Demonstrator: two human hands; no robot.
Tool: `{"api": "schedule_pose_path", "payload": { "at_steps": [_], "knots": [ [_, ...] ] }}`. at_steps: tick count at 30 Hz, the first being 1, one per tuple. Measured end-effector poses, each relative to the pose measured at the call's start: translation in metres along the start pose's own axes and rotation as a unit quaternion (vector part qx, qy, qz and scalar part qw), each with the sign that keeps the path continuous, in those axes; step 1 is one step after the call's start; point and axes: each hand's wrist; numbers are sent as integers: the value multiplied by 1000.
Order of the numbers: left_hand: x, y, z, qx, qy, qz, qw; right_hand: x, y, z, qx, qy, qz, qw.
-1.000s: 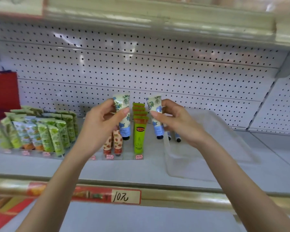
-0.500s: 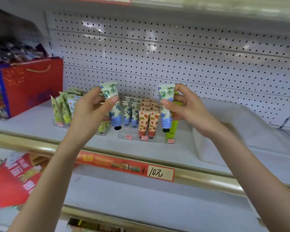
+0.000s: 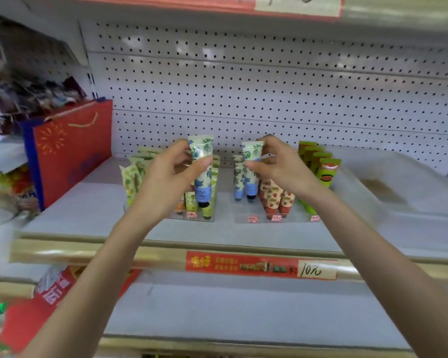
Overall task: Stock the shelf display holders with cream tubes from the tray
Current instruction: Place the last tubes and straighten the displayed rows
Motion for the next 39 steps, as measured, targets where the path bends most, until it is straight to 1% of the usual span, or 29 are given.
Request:
{"api": "schedule_pose_path", "payload": {
  "at_steps": [2,4,5,7,10,13,17,22,30,39],
  "knots": [
    [2,-6,2,0,-14,-3,1000,-8,6,11,-15,19,-50,998],
    [3,-10,6,-6,-25,-5,1000,-10,11,21,-28,12,-86,996],
    [3,-12,9,-11,-27,-5,1000,-9,11,26,-27,6,-121,992],
    [0,-16,15,-13,-25,-3,1000,-6,9,33,-21,-14,-198,980],
    [-7,-18,22,-13,-25,-8,1000,-4,10,43,-23,-62,-240,968],
    [-13,-21,26,-5,-26,-16,1000,-8,14,51,-26,-88,-284,954],
    [-19,-27,30,-12,-31,-15,999,-10,20,57,-35,-103,-291,951],
    [-28,-29,35,-9,-24,-7,1000,-14,24,64,-21,-118,-318,941],
    [-39,-31,37,-3,-21,-5,1000,-13,26,65,-29,-141,-293,945],
    [-39,-36,32,13,-6,4,1000,-15,29,67,-23,-155,-318,935]
  ]
}}
Point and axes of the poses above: each hand's wrist, its own z-axis towards the middle knuckle, its own x-axis out of the back of the hand, y = z × x, and after that the axes turned 12 degrees about -x, right-handed
